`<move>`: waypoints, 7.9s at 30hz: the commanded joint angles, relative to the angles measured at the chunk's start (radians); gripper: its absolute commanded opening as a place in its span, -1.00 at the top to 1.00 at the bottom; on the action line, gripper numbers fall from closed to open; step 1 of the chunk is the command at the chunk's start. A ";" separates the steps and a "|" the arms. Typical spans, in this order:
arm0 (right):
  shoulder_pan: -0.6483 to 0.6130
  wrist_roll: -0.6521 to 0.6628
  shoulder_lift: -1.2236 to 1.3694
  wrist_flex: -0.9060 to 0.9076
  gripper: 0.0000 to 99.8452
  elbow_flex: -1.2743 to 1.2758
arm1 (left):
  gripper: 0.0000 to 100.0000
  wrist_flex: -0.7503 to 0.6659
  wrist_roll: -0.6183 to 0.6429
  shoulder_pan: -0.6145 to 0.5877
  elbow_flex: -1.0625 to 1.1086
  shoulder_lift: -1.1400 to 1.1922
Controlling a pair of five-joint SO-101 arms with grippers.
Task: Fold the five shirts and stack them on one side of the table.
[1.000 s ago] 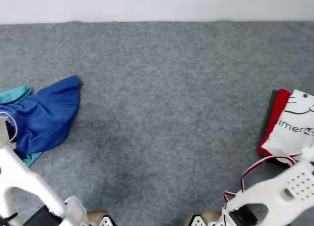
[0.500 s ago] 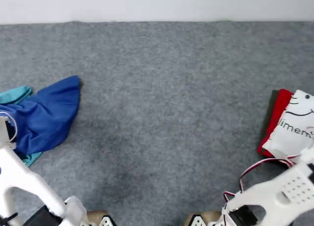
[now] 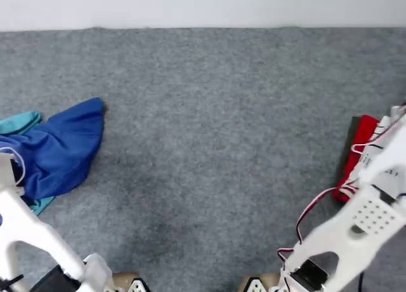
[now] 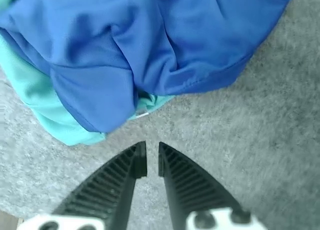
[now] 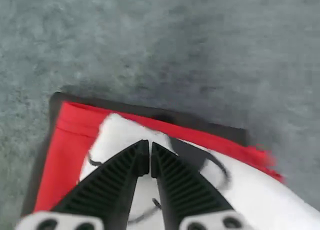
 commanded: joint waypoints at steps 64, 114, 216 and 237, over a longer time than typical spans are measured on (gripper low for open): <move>-0.140 -0.058 -1.104 0.699 0.98 0.760 | 0.97 -0.244 -0.396 0.313 -0.335 0.690; -1.070 -0.138 -0.825 0.478 0.98 0.740 | 0.61 0.035 0.114 0.442 -0.816 0.480; -0.848 0.060 -0.883 0.685 0.97 0.637 | 0.61 -0.103 -0.095 0.779 -0.156 0.798; -0.816 -0.035 -0.938 0.699 0.40 0.641 | 0.61 0.038 -0.097 0.597 -0.671 0.784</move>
